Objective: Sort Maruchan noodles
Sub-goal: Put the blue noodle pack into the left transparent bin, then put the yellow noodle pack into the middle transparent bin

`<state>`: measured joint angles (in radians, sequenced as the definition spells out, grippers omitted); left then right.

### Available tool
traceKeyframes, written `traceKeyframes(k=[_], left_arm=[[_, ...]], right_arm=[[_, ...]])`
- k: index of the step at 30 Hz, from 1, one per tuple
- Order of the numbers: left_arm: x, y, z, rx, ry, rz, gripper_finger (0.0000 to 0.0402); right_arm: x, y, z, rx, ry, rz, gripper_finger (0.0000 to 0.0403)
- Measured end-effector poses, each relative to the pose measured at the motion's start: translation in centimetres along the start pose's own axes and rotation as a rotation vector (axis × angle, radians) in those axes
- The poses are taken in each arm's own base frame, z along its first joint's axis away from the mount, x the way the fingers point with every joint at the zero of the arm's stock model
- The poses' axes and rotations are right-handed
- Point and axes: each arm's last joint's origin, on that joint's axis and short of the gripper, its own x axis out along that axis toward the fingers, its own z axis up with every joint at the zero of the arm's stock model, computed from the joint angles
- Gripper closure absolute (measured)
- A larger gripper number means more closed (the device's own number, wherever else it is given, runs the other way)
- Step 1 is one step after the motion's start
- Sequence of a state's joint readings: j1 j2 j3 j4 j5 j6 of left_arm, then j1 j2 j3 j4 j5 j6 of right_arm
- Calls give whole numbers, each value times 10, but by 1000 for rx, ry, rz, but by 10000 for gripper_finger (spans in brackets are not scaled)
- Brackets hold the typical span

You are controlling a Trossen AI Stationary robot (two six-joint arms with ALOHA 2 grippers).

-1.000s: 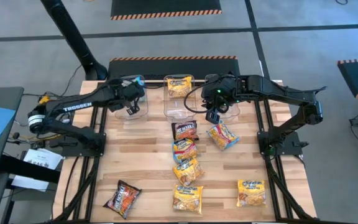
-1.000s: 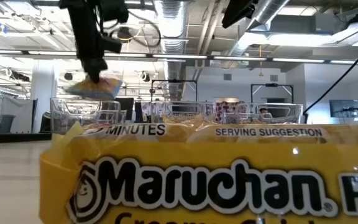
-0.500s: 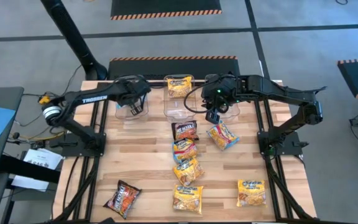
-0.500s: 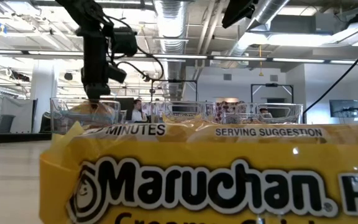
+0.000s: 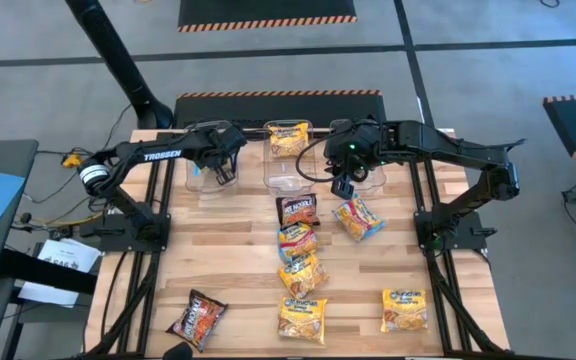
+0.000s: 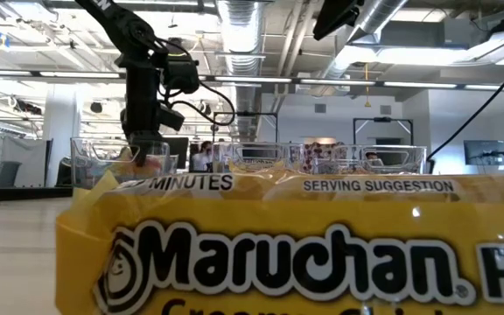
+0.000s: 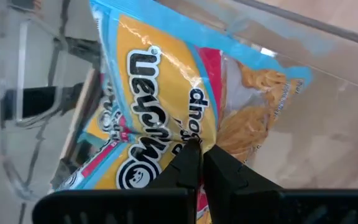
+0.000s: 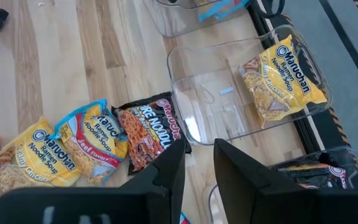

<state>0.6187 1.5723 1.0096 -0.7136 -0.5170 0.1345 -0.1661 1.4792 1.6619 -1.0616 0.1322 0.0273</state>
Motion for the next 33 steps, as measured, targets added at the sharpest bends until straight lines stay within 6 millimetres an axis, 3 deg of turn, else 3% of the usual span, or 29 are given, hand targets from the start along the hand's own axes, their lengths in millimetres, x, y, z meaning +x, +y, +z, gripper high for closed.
traceKeyframes(k=[5, 17, 27, 33], left_arm=[[2, 1, -1, -3, 1, -105, 391], [5, 6, -4, -46, 27, -162, 295], [-10, 15, 5, -43, 37, -167, 290], [-30, 28, 14, -41, 47, -177, 290]], right_arm=[[0, 0, 0, 0, 1, 0, 292], [0, 0, 0, 0, 1, 0, 292], [0, 0, 0, 0, 1, 0, 292], [0, 0, 0, -1, 3, 0, 292]])
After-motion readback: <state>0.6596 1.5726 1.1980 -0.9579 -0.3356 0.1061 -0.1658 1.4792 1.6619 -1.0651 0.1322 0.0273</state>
